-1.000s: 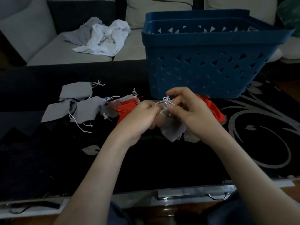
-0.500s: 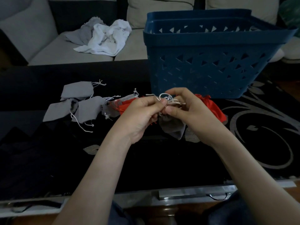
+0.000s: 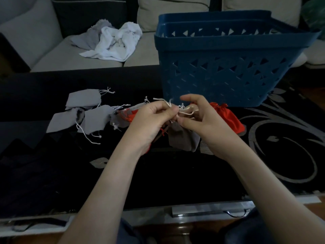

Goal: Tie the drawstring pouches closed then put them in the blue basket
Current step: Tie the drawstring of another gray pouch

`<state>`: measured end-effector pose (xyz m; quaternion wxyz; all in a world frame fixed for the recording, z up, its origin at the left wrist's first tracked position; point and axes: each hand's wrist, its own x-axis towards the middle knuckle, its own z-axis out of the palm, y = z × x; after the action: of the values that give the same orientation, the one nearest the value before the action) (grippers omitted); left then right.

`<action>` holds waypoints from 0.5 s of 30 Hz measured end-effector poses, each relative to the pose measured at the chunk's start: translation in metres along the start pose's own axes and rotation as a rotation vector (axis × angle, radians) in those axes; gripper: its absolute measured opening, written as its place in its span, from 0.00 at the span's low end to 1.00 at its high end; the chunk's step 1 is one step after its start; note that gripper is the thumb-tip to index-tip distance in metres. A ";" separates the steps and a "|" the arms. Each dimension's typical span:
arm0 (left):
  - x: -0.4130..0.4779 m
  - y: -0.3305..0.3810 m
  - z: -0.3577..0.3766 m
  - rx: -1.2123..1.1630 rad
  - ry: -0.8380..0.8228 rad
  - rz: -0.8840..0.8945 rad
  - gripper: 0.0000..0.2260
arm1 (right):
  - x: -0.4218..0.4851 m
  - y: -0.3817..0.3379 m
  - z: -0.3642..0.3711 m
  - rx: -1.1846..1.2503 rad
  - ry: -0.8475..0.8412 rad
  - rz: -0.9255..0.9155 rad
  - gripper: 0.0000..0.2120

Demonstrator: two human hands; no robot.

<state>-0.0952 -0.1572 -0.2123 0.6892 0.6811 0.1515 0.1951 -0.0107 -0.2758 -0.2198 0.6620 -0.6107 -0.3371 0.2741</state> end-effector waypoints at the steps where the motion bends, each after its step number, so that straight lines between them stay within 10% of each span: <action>1: 0.000 0.001 0.000 0.016 0.009 -0.002 0.09 | 0.000 0.000 -0.001 0.011 0.007 -0.001 0.21; 9: -0.003 0.009 -0.004 -0.087 -0.129 -0.014 0.03 | -0.001 -0.008 -0.003 0.191 0.045 -0.002 0.23; 15: -0.001 0.003 -0.003 0.368 -0.035 0.194 0.06 | -0.002 -0.008 -0.008 0.152 0.025 -0.015 0.21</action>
<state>-0.0978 -0.1550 -0.2097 0.5336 0.8103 0.1064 0.2177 -0.0057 -0.2830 -0.2121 0.7128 -0.5595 -0.3114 0.2864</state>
